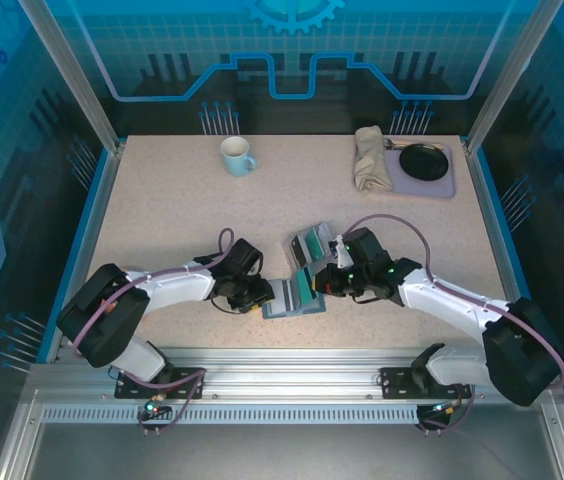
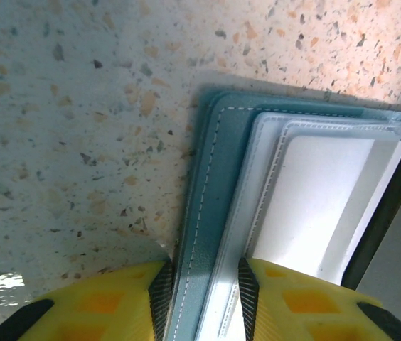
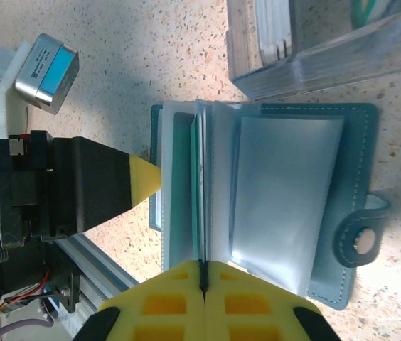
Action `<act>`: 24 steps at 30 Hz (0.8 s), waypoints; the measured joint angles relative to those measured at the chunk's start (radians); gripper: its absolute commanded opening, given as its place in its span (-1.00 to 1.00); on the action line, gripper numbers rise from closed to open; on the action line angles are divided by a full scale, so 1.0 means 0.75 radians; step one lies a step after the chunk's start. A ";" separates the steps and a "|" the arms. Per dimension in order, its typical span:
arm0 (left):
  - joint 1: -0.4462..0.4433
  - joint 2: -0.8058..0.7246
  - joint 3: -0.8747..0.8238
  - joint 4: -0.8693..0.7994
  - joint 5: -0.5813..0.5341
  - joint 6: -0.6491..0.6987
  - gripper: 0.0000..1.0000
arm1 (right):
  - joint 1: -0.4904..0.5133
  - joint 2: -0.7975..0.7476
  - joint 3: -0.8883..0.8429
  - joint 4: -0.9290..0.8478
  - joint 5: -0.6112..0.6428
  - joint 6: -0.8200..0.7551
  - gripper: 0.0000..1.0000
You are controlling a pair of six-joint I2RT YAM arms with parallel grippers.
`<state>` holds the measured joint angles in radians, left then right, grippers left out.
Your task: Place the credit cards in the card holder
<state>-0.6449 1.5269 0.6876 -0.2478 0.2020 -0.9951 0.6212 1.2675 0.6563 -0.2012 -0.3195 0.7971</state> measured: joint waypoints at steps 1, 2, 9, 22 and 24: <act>0.000 0.000 0.000 0.002 0.000 0.000 -0.31 | 0.003 0.008 0.003 -0.001 0.003 0.000 -0.97; 0.000 -0.001 0.000 0.002 0.000 0.000 -0.31 | 0.004 0.013 0.006 -0.007 0.008 0.000 -0.97; -0.002 -0.002 -0.003 0.010 -0.001 0.000 -0.31 | 0.004 0.042 0.009 -0.027 0.021 0.000 -0.97; -0.018 -0.017 -0.010 0.024 -0.030 -0.001 -0.31 | 0.021 0.093 0.070 -0.046 -0.003 -0.017 -0.96; -0.021 -0.024 -0.018 0.032 -0.035 -0.001 -0.30 | 0.021 0.101 0.073 -0.051 0.001 -0.017 -0.96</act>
<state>-0.6605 1.5085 0.6739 -0.2237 0.1757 -0.9955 0.6373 1.3430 0.7109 -0.2398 -0.3191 0.7845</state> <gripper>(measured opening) 0.349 0.044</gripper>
